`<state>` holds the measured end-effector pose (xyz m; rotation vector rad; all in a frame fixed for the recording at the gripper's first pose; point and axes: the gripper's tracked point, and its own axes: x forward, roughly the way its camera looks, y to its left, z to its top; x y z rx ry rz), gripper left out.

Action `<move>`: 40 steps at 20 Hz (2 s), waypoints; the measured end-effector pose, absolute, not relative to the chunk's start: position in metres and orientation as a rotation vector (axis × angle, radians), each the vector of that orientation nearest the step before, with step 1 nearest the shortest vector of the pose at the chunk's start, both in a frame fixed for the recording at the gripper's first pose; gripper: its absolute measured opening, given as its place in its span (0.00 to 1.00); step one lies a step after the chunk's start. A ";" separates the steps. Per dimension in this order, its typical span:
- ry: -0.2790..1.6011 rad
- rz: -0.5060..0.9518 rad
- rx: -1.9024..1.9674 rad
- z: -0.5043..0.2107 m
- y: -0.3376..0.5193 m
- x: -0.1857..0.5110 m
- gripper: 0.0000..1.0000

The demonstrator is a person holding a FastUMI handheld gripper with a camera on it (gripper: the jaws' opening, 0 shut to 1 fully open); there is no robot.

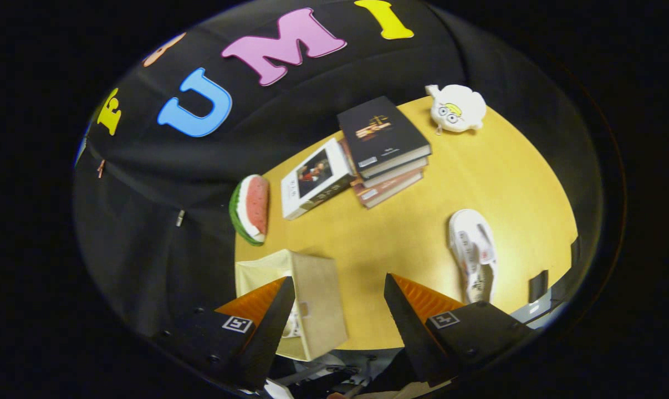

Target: Open the storage box then place both shoes into the box .Put the left shoe in first, then the right shoe, with the right side of both shoes facing outward in a uniform manner.

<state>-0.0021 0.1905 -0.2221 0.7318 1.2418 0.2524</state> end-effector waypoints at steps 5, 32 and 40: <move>1.332 0.065 0.600 -0.318 0.092 -0.040 0.99; 1.483 0.134 0.664 -0.441 0.104 -0.064 0.12; 1.392 0.210 0.784 -0.312 0.148 -0.035 0.12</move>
